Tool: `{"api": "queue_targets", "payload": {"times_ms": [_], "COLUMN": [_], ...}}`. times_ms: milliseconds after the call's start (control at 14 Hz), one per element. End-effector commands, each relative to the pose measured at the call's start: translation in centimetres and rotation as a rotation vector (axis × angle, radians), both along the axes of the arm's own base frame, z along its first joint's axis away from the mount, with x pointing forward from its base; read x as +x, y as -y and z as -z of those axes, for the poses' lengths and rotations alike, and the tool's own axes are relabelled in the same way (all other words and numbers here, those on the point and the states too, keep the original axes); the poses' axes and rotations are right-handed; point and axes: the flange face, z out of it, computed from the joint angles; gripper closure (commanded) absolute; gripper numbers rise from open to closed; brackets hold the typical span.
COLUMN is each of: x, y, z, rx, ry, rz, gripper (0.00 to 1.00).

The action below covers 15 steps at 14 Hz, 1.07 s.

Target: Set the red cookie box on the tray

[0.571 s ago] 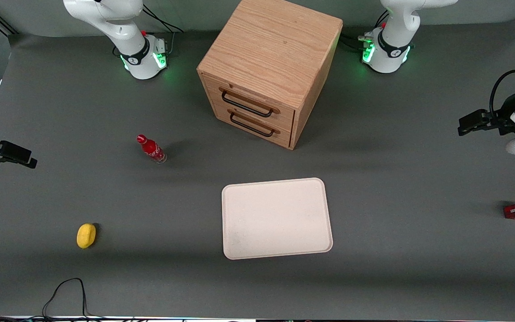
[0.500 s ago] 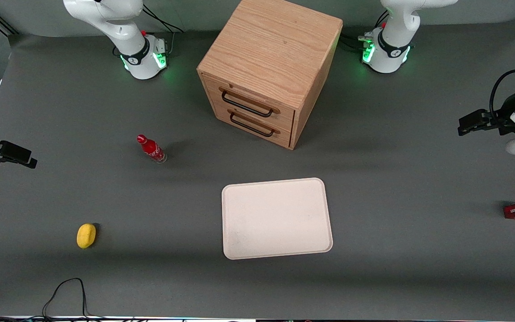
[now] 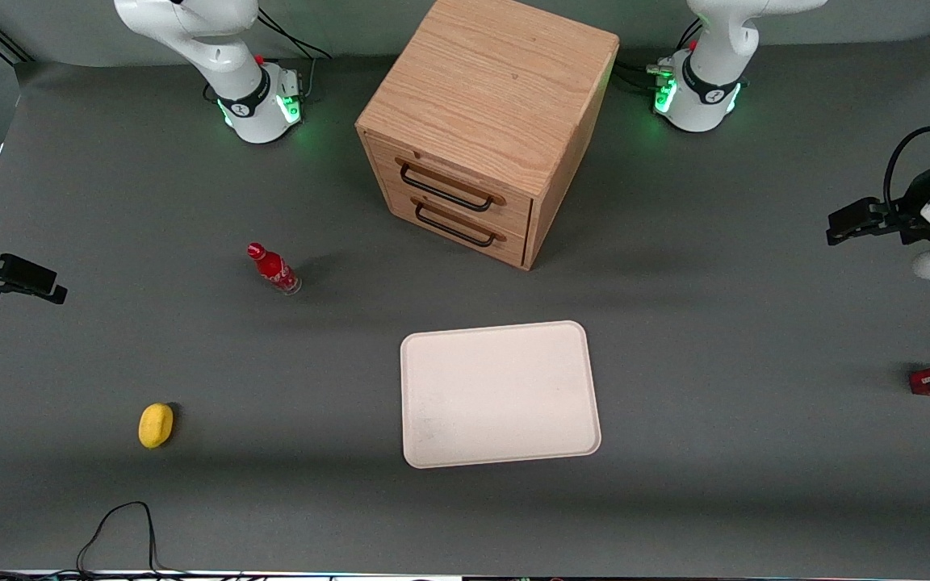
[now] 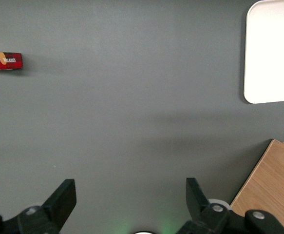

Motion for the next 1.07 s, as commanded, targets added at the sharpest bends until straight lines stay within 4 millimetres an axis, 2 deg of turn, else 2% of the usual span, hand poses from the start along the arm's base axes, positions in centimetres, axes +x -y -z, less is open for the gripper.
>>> {"api": "queue_targets", "payload": {"times_ms": [0,71,143,286,500,643,857,1000], "x": [0.5,1.0,1.8,4.1,9.2,11.2,12.1,11.0], "y": [-0.8,-1.6,-3.8,-9.0,-17.4,-23.1,-30.9,-35.5], "z": [0.0,0.3,0.5,1.8,4.2,6.4,9.9,11.5], "rx": [0.0,0.004,0.008,0.009,0.019,0.027,0.052,0.064], "ry": [0.004,0.006,0.022,0.033,0.066,0.097,0.194,0.223], "rz": [-0.003,-0.015,-0.051,-0.114,-0.101,-0.119,-0.156,-0.142], "gripper": [0.0,0.0,0.0,0.0,0.0,0.0,0.0,0.0]}}
